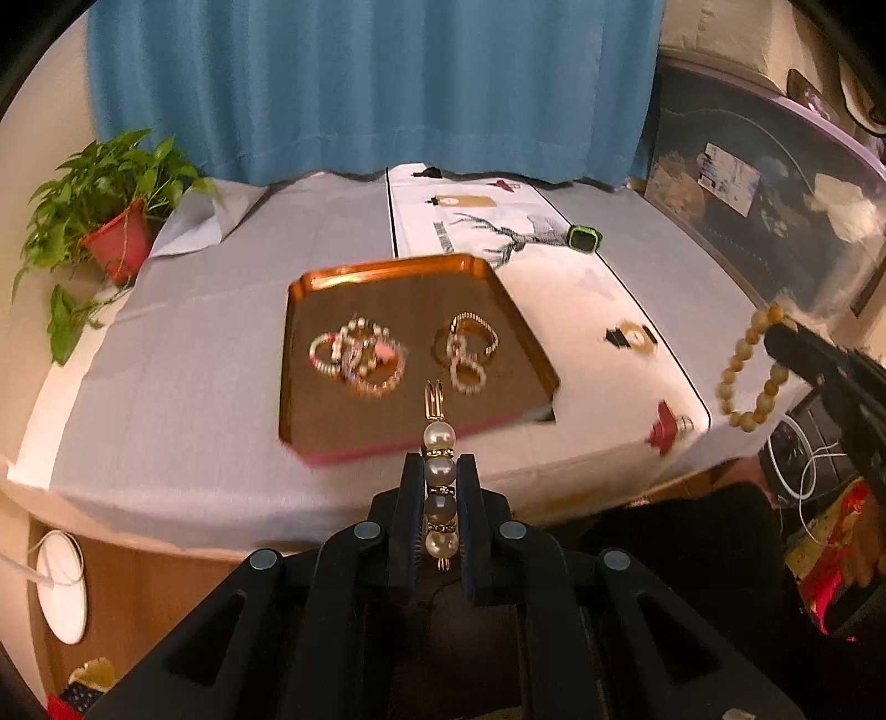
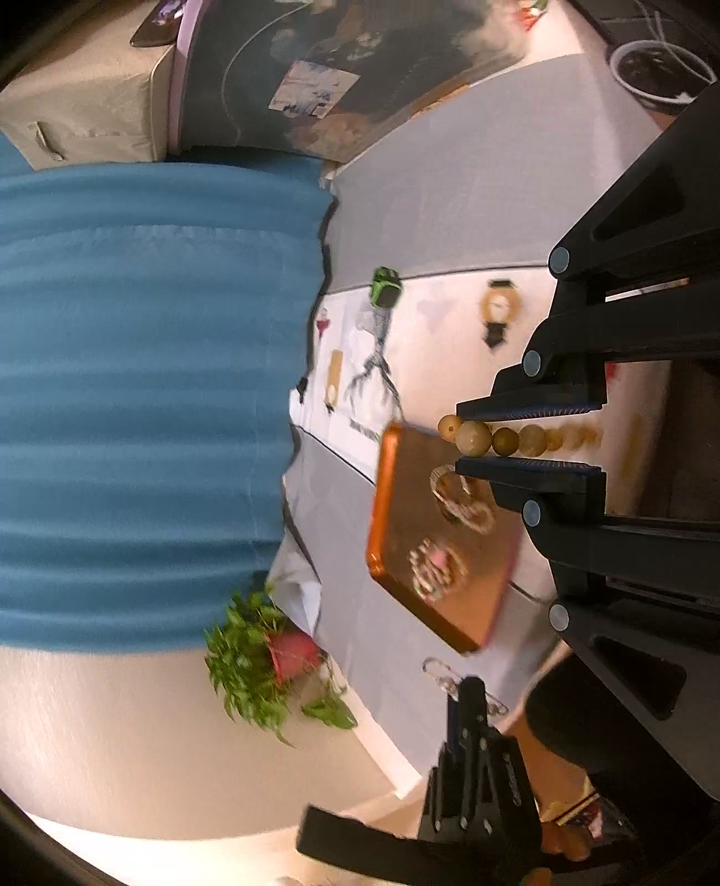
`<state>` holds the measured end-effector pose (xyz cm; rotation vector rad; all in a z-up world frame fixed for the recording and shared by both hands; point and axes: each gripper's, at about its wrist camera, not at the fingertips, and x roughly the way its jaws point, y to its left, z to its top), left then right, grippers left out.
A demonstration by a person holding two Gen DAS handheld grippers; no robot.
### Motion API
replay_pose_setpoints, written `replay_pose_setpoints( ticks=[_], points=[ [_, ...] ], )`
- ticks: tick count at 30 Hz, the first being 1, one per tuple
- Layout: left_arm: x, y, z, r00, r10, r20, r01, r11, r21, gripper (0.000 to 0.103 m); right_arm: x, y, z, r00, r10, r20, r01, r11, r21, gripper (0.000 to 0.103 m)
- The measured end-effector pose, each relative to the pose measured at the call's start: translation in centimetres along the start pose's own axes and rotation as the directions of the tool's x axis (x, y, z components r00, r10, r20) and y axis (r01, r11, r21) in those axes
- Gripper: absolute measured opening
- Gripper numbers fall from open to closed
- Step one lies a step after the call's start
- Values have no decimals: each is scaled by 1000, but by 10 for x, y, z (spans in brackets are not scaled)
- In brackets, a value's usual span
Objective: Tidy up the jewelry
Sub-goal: 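Carry the yellow bead bracelet to the tray with the right tool while the left holds the brooch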
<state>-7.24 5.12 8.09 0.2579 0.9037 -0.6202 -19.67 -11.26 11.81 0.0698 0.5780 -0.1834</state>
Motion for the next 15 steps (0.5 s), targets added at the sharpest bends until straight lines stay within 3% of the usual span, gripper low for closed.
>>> replay_pose_setpoints(
  ticks=[9,15],
  points=[
    [-22,-5,-28,1000,-2,11,2,1000,9,9,-27,31,-33,997,60,-52,-61,998,-5,13],
    [-26,-9,-31,1000,3,26,-3,1000,19,9,-29,38,-35,996,65,-60,-66,998,-17,13]
  ],
)
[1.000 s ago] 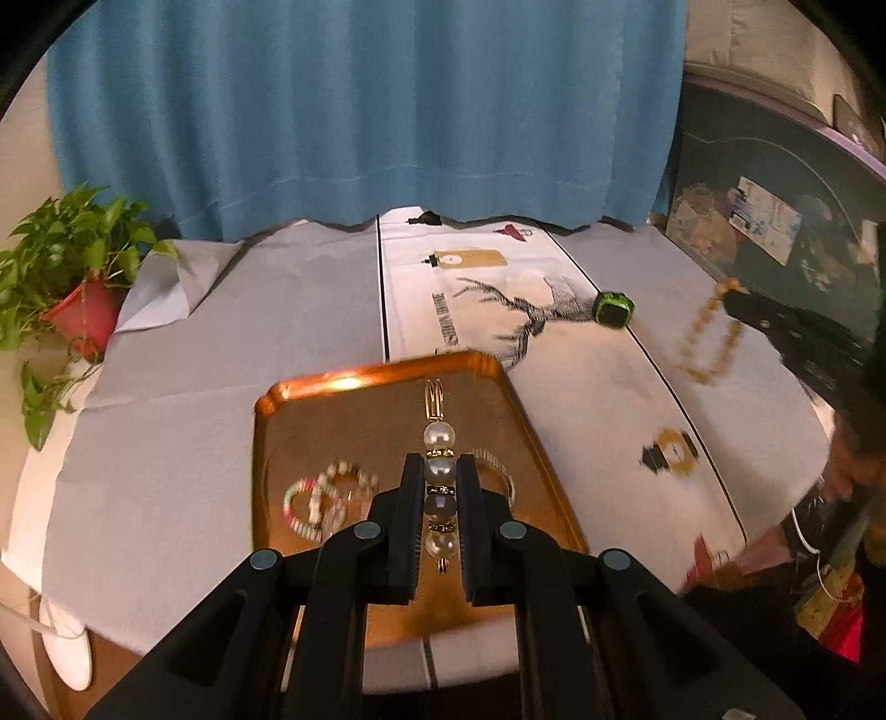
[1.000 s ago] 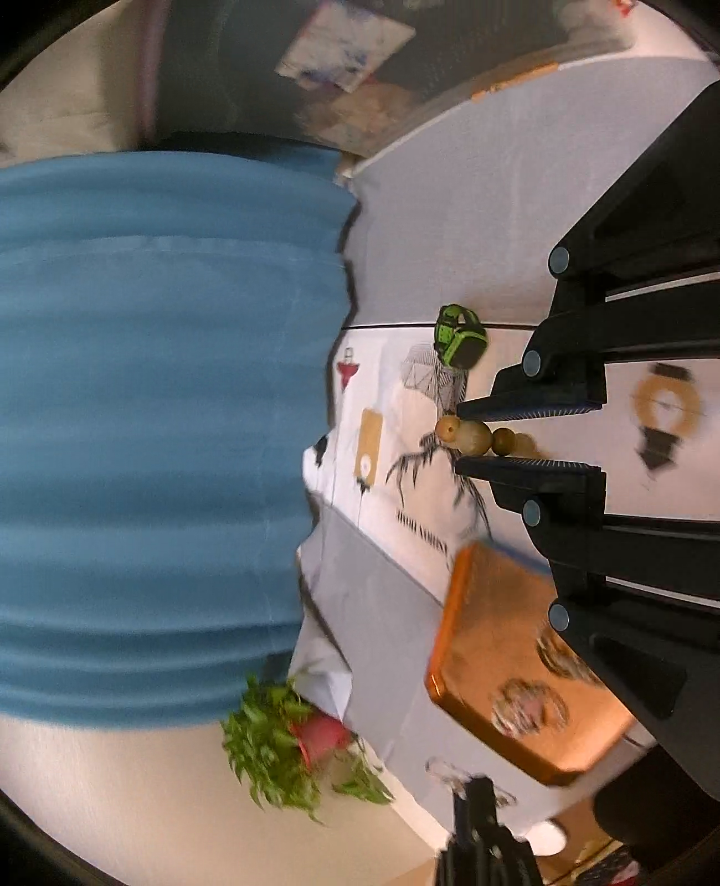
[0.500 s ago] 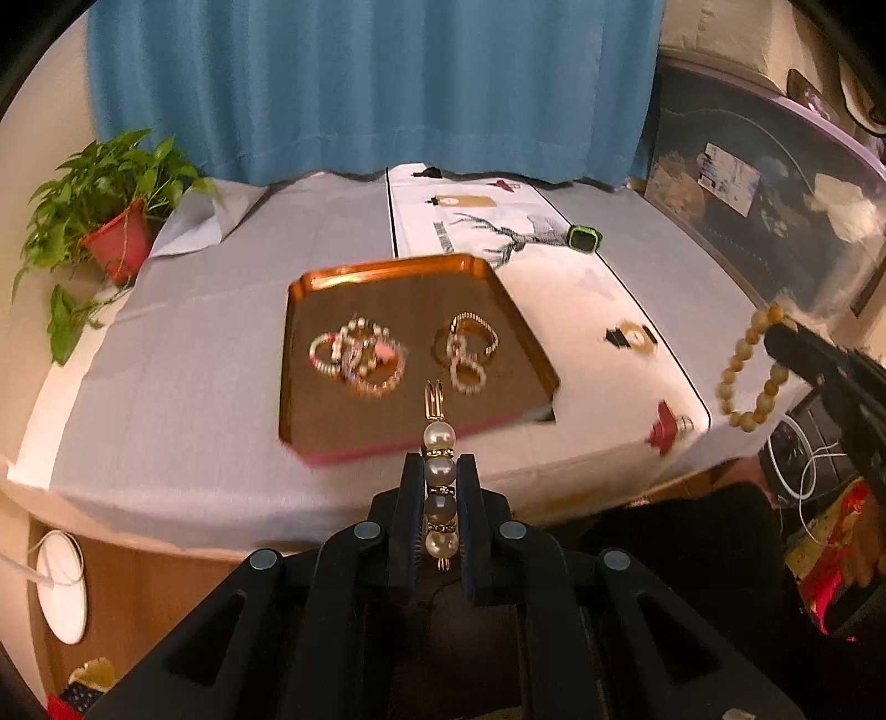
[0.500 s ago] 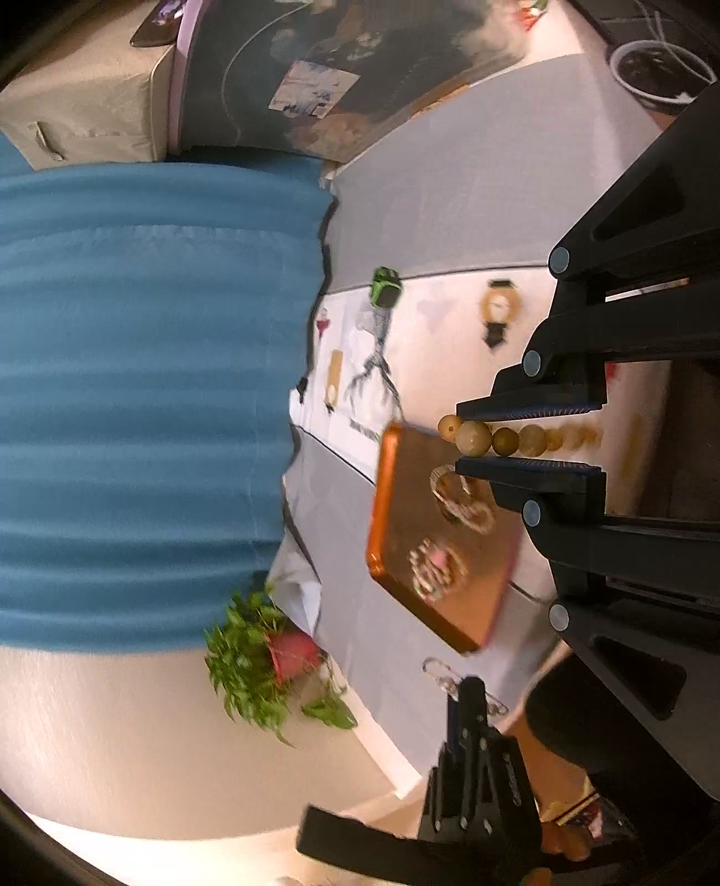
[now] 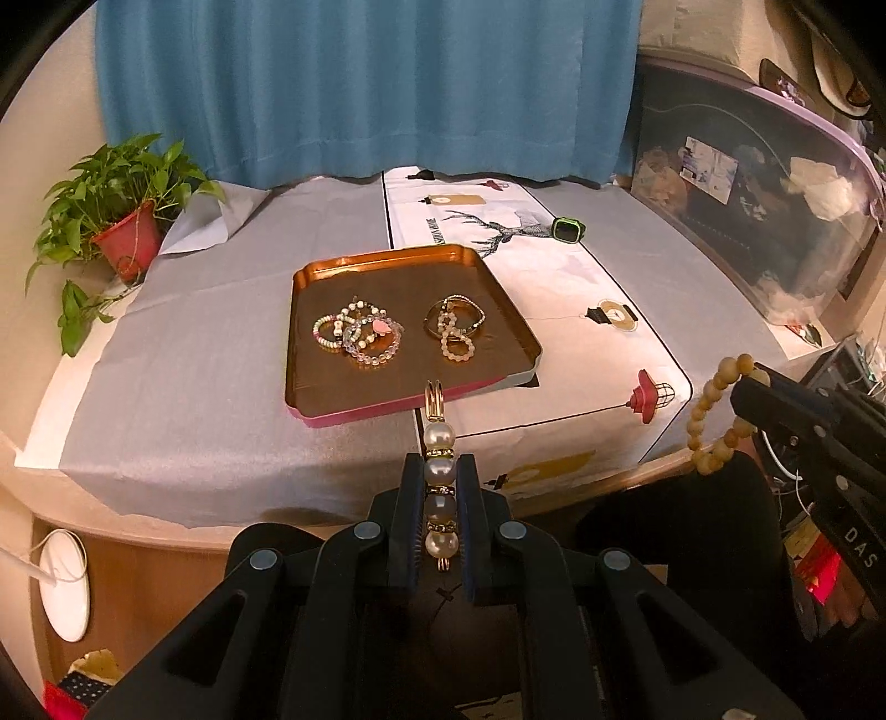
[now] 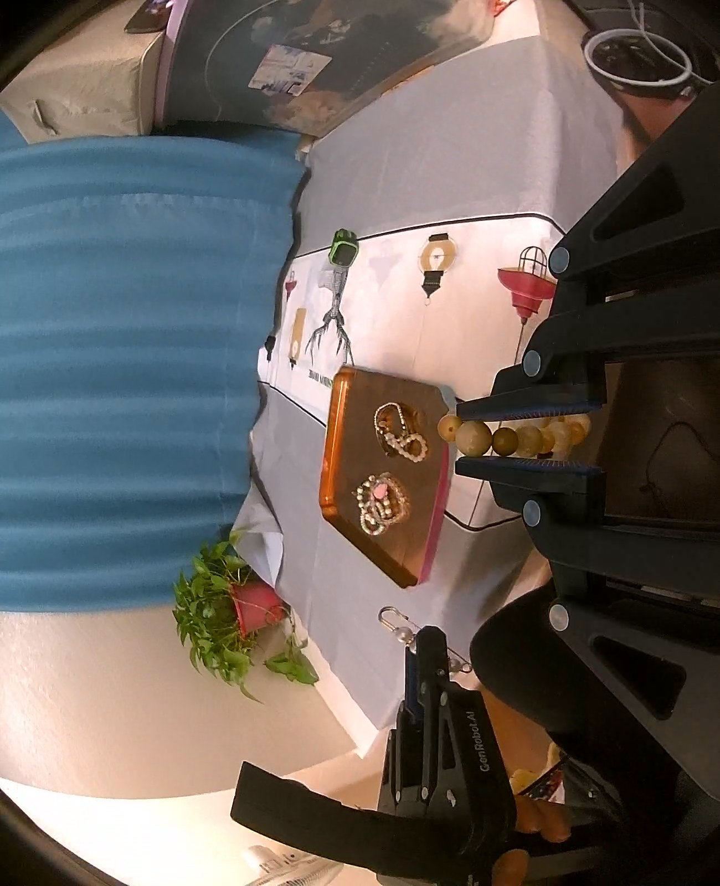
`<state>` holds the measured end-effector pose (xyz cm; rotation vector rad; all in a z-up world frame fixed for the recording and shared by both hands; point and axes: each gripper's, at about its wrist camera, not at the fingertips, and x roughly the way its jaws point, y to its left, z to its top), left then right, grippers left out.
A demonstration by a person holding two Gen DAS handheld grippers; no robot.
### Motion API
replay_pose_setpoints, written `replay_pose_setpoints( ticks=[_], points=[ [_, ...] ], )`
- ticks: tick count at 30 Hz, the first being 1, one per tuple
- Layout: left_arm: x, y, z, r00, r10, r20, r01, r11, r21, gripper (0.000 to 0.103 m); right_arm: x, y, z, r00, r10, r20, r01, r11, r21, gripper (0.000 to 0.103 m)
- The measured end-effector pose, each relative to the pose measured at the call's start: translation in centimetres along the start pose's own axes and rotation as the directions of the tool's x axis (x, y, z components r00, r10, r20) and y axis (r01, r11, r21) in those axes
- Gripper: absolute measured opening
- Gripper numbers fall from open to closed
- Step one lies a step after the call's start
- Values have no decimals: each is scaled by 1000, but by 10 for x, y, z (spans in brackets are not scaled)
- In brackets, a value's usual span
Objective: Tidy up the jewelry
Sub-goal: 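Carry the yellow bead bracelet to the tray with the right tool while the left holds the brooch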
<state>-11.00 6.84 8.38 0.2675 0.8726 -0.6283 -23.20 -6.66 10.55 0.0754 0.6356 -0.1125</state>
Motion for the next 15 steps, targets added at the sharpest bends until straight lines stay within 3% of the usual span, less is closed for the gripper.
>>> replay_pose_setpoints(
  ticks=[15],
  points=[
    [19,15,20,1000,24,4,-24,1000,-11,9,38,8,13,999,15,-43,-17,999,-43,13]
  ],
)
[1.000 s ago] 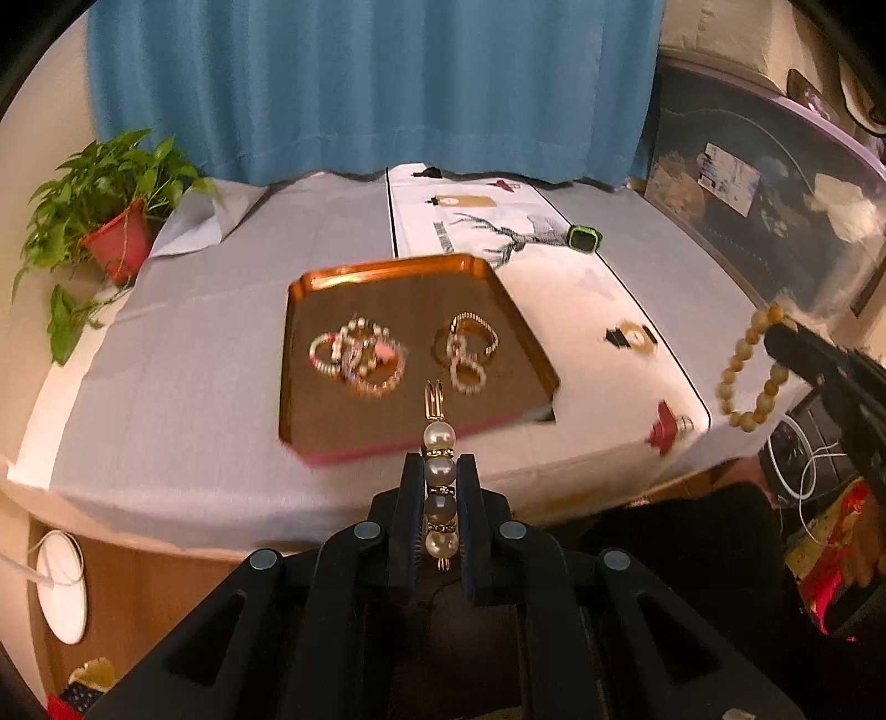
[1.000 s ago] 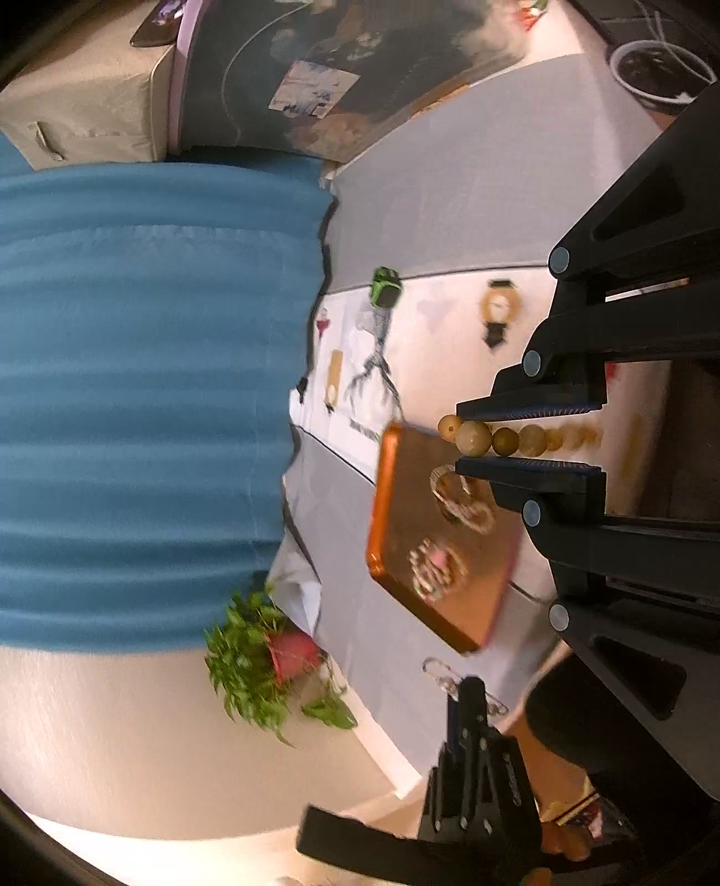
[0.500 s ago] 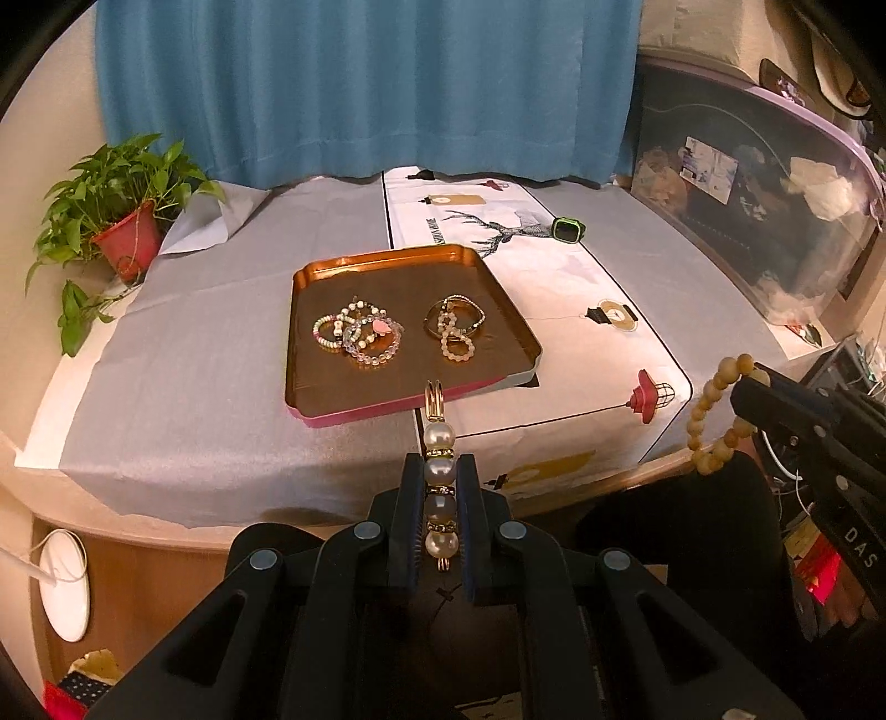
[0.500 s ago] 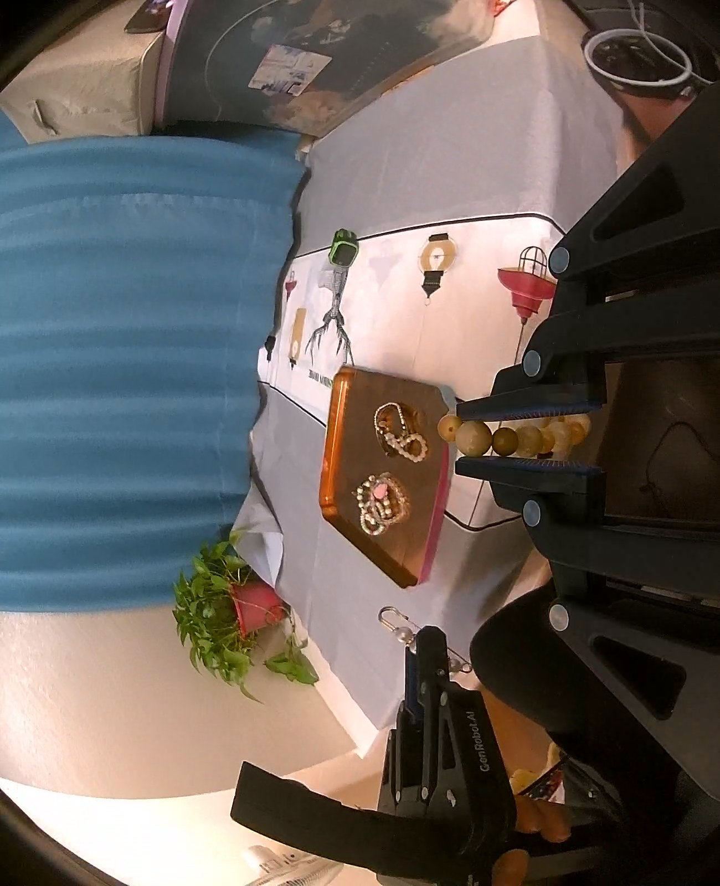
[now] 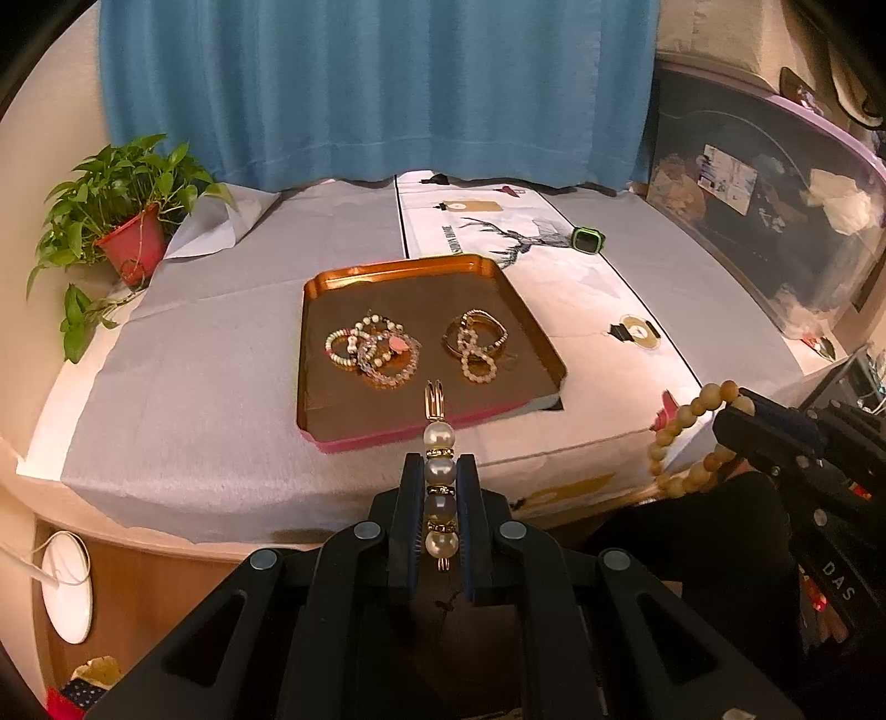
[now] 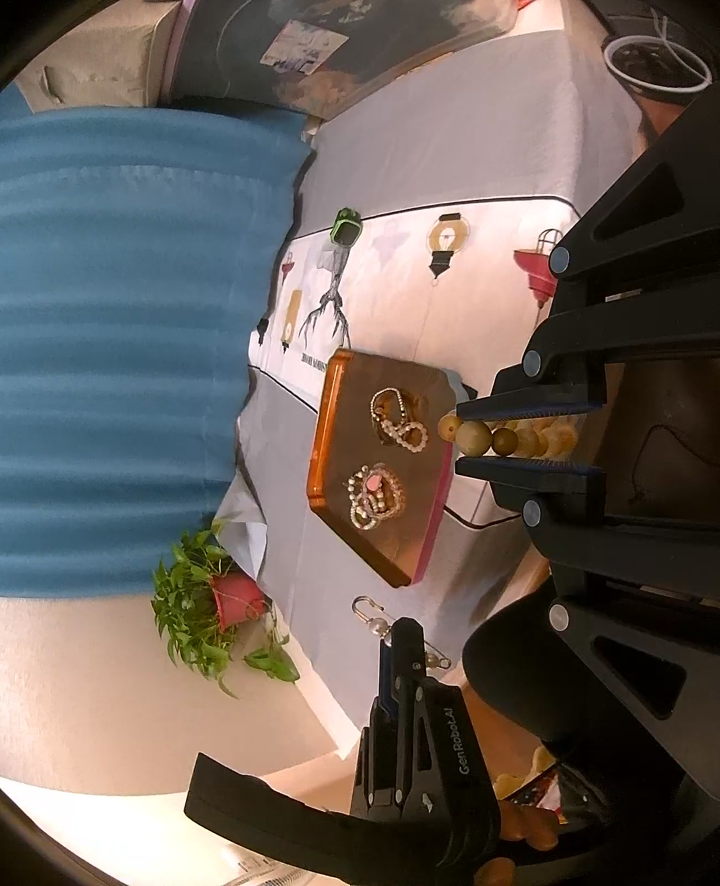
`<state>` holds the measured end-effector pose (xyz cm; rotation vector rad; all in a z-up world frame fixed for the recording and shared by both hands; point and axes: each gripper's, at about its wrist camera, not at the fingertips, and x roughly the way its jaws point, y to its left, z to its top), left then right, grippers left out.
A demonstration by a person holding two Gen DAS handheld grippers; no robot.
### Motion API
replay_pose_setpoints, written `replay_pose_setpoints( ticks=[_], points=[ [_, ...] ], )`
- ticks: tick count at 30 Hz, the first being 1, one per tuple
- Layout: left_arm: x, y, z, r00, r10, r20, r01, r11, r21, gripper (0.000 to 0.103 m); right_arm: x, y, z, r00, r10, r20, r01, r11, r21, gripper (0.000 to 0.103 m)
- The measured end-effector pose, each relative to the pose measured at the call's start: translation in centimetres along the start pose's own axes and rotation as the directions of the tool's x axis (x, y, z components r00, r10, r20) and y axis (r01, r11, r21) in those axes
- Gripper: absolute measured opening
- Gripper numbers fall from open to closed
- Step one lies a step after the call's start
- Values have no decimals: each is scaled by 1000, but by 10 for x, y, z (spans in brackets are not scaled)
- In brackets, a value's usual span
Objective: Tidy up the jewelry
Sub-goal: 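Carry the yellow bead bracelet to the tray with the right tool while the left holds the brooch, then lower the brooch and yellow bead bracelet into the tray and open both tools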
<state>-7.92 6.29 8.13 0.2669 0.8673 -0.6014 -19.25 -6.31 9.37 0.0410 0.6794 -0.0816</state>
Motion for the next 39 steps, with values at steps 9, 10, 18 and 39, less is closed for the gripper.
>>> replay_pose_setpoints(
  ticks=[9,10,18,39],
  points=[
    [33,11,26,1000,14,-9,-14,1000,-4,9,42,-6,21,1000,4,-17,-4,1000,-8,13],
    [38,13,29,1000,18,-7,-18,1000,-6,9,46,-7,23,1000,4,-18,-4,1000,-8,13],
    [76,31,62,999,37,6,-37,999,-33,9,98,-15,54,1000,2,-11,-2,1000,-6,13],
    [177,55,113,992,122,14,-121,990,-79,102,245,-41,83,979,9,-202,-1,999,40,72]
  ],
)
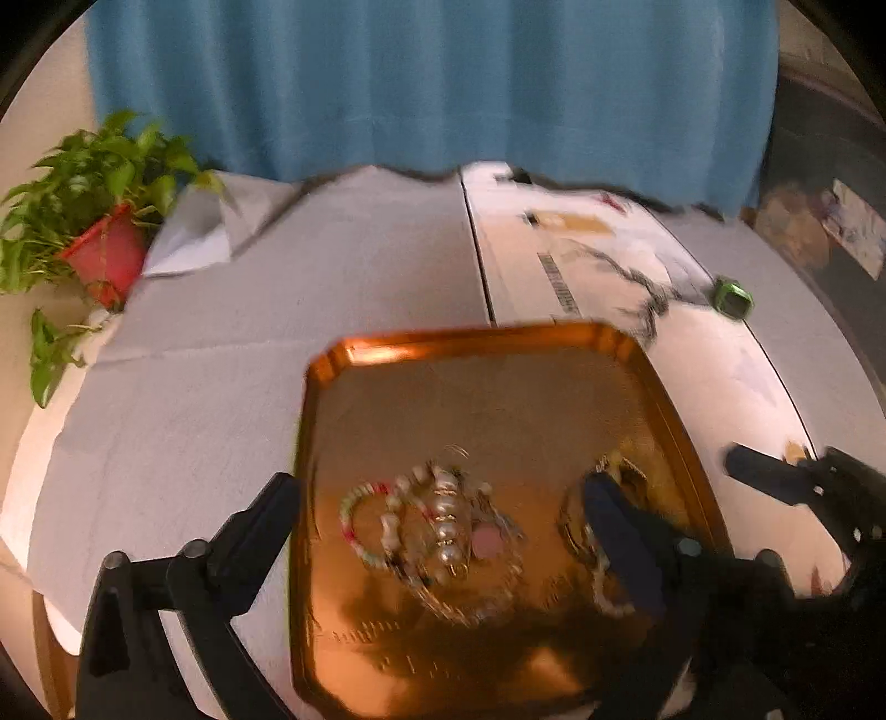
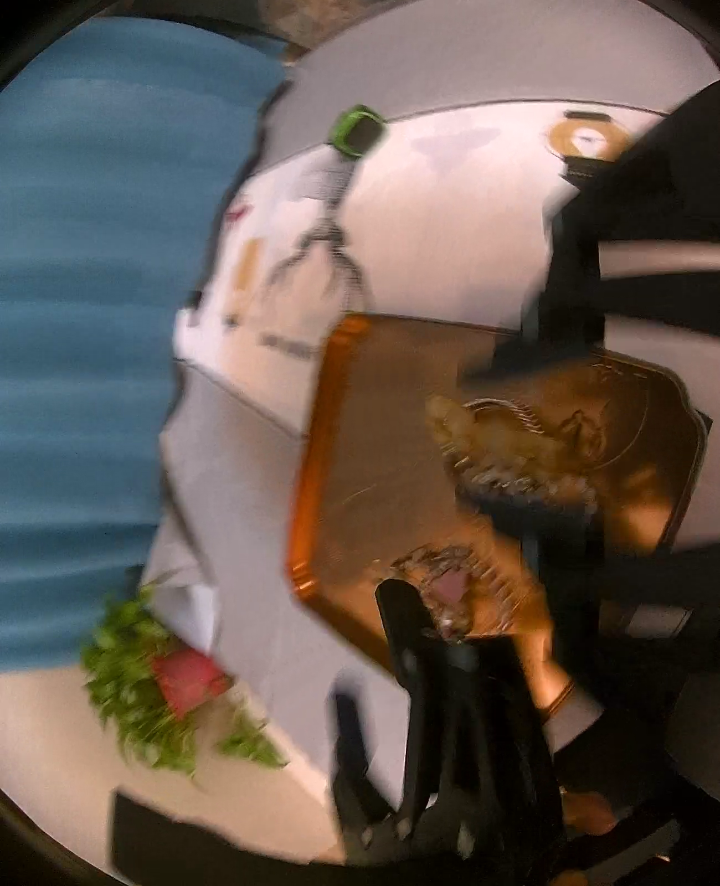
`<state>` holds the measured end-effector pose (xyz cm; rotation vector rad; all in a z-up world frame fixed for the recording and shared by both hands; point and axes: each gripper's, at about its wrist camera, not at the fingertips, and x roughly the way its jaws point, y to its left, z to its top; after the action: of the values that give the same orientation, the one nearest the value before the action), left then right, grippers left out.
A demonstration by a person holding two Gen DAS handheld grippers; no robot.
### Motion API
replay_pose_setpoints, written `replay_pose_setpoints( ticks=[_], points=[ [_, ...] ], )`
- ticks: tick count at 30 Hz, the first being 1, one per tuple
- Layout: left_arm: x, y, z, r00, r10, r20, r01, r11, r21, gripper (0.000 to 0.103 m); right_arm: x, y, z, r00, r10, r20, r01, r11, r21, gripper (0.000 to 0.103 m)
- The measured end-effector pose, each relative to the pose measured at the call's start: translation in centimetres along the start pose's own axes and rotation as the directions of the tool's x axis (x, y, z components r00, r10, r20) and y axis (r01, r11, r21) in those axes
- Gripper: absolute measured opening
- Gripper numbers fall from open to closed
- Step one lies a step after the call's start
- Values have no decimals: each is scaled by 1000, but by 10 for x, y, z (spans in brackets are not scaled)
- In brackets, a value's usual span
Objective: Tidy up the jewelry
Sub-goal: 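Lower the brooch and yellow bead bracelet into the tray and open both tools, then move the right tool over the green watch while the left tool withdraws from the tray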
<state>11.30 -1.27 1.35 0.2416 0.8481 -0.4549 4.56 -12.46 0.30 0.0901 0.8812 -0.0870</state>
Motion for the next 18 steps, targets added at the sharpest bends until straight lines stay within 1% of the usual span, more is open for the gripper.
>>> replay_pose_setpoints(
  ticks=[1,2,4,6,7,9,10,11,12,13,14,15,18],
  points=[
    [-1,0,-1,1000,12,19,-12,1000,7,102,1,-2,-3,1000,-2,7,2,1000,3,74],
    [0,0,0,1000,15,19,-15,1000,13,102,0,-5,-6,1000,-10,13,10,1000,5,74],
    [5,1,1,1000,26,7,-26,999,23,102,-5,-16,-8,999,-18,32,17,999,27,74],
    [7,2,4,1000,26,-1,-26,999,23,102,-12,-36,-8,997,-53,56,49,996,70,75],
    [9,2,6,1000,26,2,-26,999,20,102,-15,-52,-7,995,-79,64,72,993,98,77],
    [14,1,10,999,32,10,-32,999,11,102,-21,-93,-9,982,-171,85,155,974,167,81],
    [17,0,13,999,34,10,-34,999,8,102,-21,-112,-10,973,-217,78,199,960,197,82],
    [22,-1,16,999,37,7,-37,999,6,102,-20,-126,-11,967,-245,67,226,950,215,82],
    [28,-3,19,999,43,1,-43,999,4,102,-16,-152,-14,958,-284,49,264,933,245,82],
    [34,-5,23,999,48,-7,-48,999,2,102,-13,-165,-14,952,-303,39,284,924,258,82],
    [39,-7,25,999,47,-14,-47,999,-1,102,-6,-188,-18,938,-346,6,330,901,282,82],
    [43,-9,28,999,45,-19,-45,999,-3,102,0,-205,-20,932,-362,-16,350,887,301,82],
    [53,-14,35,999,46,-19,-46,999,-5,102,19,-246,-26,923,-379,-62,377,863,336,82]
  ],
)
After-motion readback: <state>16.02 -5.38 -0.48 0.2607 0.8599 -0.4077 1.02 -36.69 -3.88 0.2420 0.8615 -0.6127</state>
